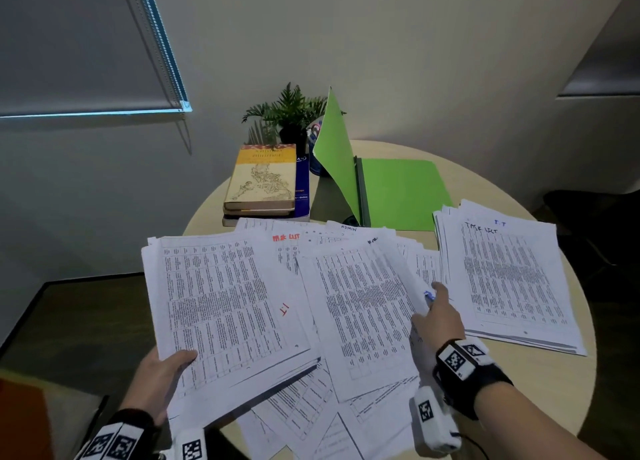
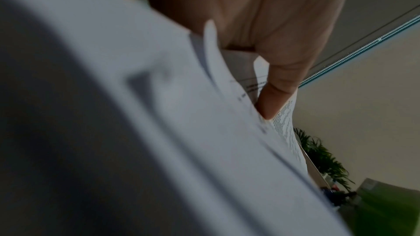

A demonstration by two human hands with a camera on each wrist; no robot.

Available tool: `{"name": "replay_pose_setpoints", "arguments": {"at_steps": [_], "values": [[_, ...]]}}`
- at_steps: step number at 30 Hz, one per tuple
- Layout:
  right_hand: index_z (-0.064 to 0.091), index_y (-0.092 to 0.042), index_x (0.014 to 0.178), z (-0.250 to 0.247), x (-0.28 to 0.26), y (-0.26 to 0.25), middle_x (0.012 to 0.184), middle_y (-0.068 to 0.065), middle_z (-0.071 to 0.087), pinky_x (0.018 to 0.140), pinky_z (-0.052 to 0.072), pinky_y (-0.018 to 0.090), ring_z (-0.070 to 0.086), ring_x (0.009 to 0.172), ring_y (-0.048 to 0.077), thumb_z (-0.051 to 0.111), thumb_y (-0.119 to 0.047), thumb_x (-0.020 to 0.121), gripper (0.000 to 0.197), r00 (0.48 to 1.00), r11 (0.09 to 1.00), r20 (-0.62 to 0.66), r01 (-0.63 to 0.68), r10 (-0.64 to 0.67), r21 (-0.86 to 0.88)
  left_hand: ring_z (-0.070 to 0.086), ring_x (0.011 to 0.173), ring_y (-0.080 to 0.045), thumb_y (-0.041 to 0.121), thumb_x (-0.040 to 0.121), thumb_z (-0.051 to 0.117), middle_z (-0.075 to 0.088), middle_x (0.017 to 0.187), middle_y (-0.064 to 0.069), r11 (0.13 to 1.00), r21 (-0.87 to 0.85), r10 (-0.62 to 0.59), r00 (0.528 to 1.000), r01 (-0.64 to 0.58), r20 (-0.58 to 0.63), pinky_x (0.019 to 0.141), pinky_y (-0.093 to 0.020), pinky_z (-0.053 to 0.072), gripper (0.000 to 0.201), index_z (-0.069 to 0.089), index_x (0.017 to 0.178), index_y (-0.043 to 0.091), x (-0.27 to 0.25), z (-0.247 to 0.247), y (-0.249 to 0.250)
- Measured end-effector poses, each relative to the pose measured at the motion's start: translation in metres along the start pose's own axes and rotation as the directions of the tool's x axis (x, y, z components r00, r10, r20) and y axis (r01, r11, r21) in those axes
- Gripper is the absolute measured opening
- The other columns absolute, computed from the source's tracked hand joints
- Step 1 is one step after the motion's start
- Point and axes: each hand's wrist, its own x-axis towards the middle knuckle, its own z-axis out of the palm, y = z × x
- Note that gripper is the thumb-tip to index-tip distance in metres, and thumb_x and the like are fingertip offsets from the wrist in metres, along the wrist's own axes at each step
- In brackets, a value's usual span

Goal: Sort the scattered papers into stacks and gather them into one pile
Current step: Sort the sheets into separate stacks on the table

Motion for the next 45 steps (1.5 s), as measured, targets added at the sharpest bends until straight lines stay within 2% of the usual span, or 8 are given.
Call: {"name": "replay_pose_setpoints", "arguments": {"at_steps": [4,10,16,20,28,31,34,45], "values": [[0.064,0.000,0.084,-0.013,-0.006,0.000,0.073,0.015,0.061,0.067,0.042,0.032,0.053,0.067,0.027,0.060,-0.010,0.087,0.011,0.999,0.985,0.050,-0.005,-0.004,0.173,0.056,0.109,-0.041,-0.005,0.093,0.046,0.059,0.116,-0.021,1.000,-0.011,0.009,1.000,-0.010,-0.017,0.098,-0.053,0.041,0.033,0.048,0.123,0.008,-0.006,-0.017,0.003],[0.030,-0.018,0.046,0.003,-0.037,-0.003,0.034,-0.011,0.031,0.056,0.026,0.030,0.031,0.034,0.009,0.062,0.003,0.081,0.052,0.985,0.881,0.163,-0.122,0.052,0.457,0.053,0.108,-0.039,-0.005,0.094,0.045,0.057,0.117,-0.019,0.998,-0.067,0.015,1.000,-0.015,-0.003,0.094,-0.051,0.040,0.035,0.046,0.125,0.010,-0.012,-0.031,0.006],[0.043,-0.013,0.060,0.029,-0.030,-0.011,0.062,0.003,0.049,0.052,0.033,0.025,0.047,0.065,0.022,0.057,-0.014,0.087,0.030,0.998,0.988,0.065,-0.031,0.021,0.154,0.056,0.102,-0.039,-0.005,0.094,0.045,0.059,0.115,-0.021,0.999,-0.031,0.028,0.999,-0.027,0.034,0.092,-0.050,0.041,0.032,0.048,0.123,0.007,-0.017,-0.019,0.003],[0.062,-0.009,0.094,0.038,-0.021,-0.026,0.114,0.018,0.054,0.092,0.044,0.035,0.049,0.107,0.029,0.055,-0.025,0.086,0.020,0.997,0.984,0.050,-0.051,0.060,-0.173,0.057,0.109,-0.040,-0.005,0.093,0.047,0.061,0.118,-0.022,1.000,-0.021,0.015,0.999,-0.015,0.048,0.096,-0.051,0.042,0.035,0.049,0.127,0.004,-0.016,-0.010,-0.002],[0.017,-0.008,0.147,0.038,-0.016,-0.031,0.124,0.020,0.056,0.084,0.047,0.034,0.059,0.107,0.033,0.053,-0.001,0.089,0.068,0.995,0.997,0.057,-0.077,0.077,-0.007,0.061,0.096,-0.031,-0.005,0.092,0.046,0.064,0.105,-0.015,1.000,-0.008,0.022,0.997,-0.021,0.077,0.078,-0.041,0.047,0.030,0.051,0.120,0.005,-0.016,-0.006,-0.004],[0.055,-0.007,0.110,0.035,-0.016,-0.023,0.096,0.015,0.064,0.072,0.044,0.031,0.058,0.085,0.028,0.049,-0.003,0.091,0.020,0.998,0.999,0.052,-0.025,0.023,0.024,0.061,0.097,-0.035,-0.005,0.092,0.046,0.064,0.107,-0.018,1.000,-0.007,0.005,0.998,-0.004,0.069,0.074,-0.040,0.048,0.030,0.051,0.120,0.005,-0.014,-0.011,-0.004],[0.047,-0.010,0.065,0.024,-0.011,-0.010,0.061,0.005,0.049,0.057,0.037,0.028,0.049,0.067,0.024,0.050,-0.010,0.091,0.026,1.000,0.998,0.012,-0.016,0.015,0.060,0.060,0.100,-0.038,-0.005,0.092,0.047,0.064,0.109,-0.020,1.000,-0.007,-0.017,0.998,0.018,0.065,0.077,-0.042,0.048,0.031,0.051,0.121,0.004,-0.009,-0.015,-0.006],[0.055,0.000,0.113,0.037,-0.009,-0.029,0.118,0.017,0.053,0.087,0.045,0.033,0.054,0.109,0.033,0.064,-0.021,0.083,0.038,0.997,0.971,0.007,-0.070,0.074,-0.227,0.060,0.098,-0.034,-0.005,0.092,0.046,0.064,0.107,-0.016,1.000,0.002,-0.007,0.997,0.006,0.082,0.091,-0.049,0.043,0.027,0.053,0.114,0.009,-0.001,-0.008,-0.008]]}}
